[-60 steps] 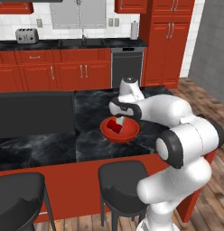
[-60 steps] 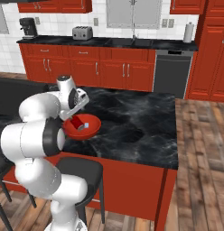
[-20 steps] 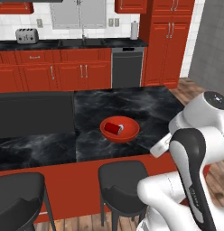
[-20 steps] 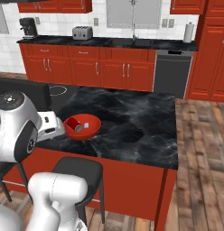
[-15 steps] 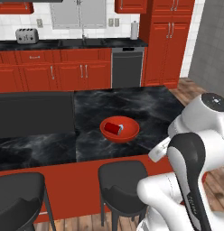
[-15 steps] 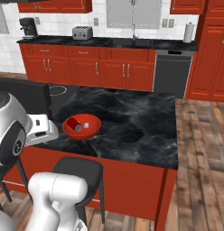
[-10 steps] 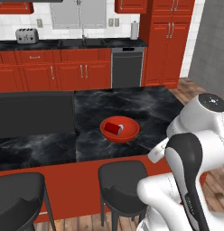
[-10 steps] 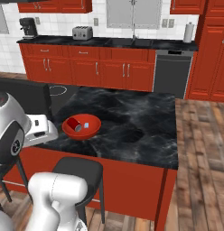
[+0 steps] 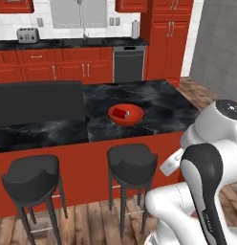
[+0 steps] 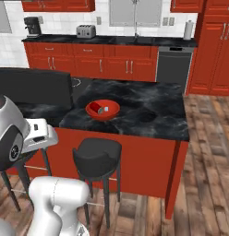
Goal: Open the fridge, grab two sodas, and place both sodas inside the bowl with ice on the dining counter.
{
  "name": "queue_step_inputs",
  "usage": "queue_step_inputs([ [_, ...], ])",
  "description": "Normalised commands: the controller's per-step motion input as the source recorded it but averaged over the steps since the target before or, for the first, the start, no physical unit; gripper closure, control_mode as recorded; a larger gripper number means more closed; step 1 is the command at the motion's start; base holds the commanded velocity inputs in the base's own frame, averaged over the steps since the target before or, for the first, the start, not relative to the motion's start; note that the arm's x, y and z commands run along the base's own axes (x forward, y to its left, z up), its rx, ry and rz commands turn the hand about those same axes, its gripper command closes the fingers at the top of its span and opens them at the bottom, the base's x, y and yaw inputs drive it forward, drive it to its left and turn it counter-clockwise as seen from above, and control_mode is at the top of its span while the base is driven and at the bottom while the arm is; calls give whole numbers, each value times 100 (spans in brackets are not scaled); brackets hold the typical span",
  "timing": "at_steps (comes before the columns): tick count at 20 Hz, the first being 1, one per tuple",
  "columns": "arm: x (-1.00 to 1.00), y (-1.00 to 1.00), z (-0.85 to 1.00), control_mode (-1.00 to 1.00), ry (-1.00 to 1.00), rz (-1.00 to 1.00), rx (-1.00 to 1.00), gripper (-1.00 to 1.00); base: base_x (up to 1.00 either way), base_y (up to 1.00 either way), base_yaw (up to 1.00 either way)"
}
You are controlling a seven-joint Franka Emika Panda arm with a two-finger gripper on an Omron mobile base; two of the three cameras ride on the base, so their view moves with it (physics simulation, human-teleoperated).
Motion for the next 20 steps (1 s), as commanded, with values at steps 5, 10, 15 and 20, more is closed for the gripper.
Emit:
queue_step_inputs([
  [5, 0, 0, 0, 100, 0, 0, 0, -100, -100, 99, -12],
  [10, 0, 0, 0, 100, 0, 0, 0, -100, -86, 100, -2],
  [15, 0, 0, 0, 100, 0, 0, 0, -100, -57, 100, 0],
  [20, 0, 0, 0, 100, 0, 0, 0, -100, -43, 100, 6],
])
